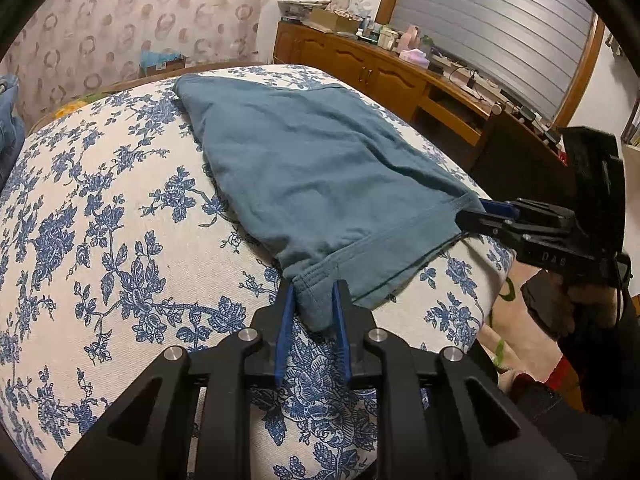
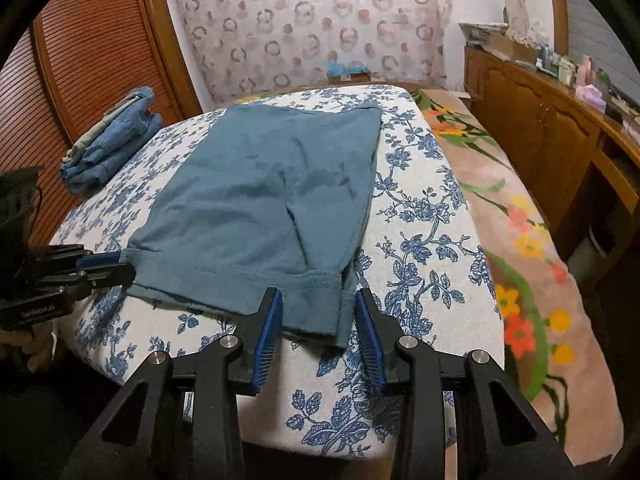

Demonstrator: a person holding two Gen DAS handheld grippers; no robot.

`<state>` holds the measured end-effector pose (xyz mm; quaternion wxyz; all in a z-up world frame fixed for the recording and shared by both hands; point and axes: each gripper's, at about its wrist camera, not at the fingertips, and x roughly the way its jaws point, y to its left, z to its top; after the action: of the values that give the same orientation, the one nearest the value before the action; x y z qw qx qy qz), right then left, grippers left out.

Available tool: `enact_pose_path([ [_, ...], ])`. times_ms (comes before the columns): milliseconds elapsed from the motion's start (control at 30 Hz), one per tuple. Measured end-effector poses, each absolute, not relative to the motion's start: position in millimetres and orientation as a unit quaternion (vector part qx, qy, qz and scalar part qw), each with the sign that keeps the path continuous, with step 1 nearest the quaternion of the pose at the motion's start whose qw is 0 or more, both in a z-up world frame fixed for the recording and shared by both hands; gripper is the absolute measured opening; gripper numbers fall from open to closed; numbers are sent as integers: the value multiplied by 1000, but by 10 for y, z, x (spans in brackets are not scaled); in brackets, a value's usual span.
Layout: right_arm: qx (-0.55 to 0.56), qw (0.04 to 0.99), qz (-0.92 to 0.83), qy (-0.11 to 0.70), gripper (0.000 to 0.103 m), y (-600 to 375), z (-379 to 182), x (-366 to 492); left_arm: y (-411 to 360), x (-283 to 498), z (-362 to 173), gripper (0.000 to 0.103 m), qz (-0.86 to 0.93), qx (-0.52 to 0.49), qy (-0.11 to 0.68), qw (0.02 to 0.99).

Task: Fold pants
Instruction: 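Grasp the hem with the right gripper while the left gripper holds it, then lift the hem with both grippers and fold it over toward the waistband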

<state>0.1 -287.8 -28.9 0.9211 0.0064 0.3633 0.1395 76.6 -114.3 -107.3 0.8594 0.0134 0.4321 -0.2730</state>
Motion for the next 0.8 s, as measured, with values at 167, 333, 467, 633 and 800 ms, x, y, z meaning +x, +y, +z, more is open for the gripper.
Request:
enact_pose_path([
  [167, 17, 922, 140, 361, 34, -2904, -300, -10, -1148, 778, -1071, 24, -274, 11, 432, 859],
  [333, 25, 921, 153, 357, 22, -2916, -326, -30, -1183, 811, -1072, 30, -271, 5, 433, 860],
  [467, 31, 921, 160, 354, 20, -2938, -342, -35, -1228, 821, -1082, 35, -271, 12, 428, 862],
  [633, 42, 920, 166, 352, 18, -2957, -360, -50, -1262, 808, -1087, 31, -266, 25, 422, 866],
  [800, 56, 918, 176, 351, 16, -2981, -368, -49, -1228, 784, -1048, 16, -272, 21, 411, 870],
])
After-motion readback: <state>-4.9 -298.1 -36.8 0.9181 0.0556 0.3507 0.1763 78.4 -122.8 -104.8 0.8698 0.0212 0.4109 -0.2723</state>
